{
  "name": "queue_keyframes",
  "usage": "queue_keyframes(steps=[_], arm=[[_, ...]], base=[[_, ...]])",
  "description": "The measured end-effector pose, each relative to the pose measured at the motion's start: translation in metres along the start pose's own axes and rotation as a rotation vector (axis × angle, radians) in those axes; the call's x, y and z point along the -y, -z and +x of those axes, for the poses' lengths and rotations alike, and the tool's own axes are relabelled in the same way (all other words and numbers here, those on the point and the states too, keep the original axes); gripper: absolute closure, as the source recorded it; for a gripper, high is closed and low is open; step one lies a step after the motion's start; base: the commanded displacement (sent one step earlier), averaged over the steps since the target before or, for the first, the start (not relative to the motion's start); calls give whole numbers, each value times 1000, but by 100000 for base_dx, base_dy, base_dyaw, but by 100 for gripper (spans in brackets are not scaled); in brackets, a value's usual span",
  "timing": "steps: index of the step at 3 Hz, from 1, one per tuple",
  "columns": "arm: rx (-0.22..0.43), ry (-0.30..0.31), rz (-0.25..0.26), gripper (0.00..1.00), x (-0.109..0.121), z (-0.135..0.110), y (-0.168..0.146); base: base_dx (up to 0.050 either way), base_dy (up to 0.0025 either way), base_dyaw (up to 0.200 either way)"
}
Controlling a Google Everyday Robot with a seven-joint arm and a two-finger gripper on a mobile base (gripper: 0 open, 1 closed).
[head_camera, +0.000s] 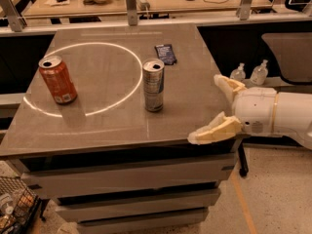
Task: Knock coke can over
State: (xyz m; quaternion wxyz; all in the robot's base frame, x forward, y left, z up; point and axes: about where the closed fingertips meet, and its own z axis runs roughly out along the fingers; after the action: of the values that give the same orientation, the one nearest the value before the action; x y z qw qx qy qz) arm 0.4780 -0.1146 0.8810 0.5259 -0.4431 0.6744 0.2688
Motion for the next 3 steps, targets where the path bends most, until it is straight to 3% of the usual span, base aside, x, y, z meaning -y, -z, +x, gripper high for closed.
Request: queue_keyframes(steps=[1,3], arm=[[42,21,-53,0,6,2,-45],[79,18,-51,0,5,-6,-55]], base=[[0,0,0],[0,0,0]])
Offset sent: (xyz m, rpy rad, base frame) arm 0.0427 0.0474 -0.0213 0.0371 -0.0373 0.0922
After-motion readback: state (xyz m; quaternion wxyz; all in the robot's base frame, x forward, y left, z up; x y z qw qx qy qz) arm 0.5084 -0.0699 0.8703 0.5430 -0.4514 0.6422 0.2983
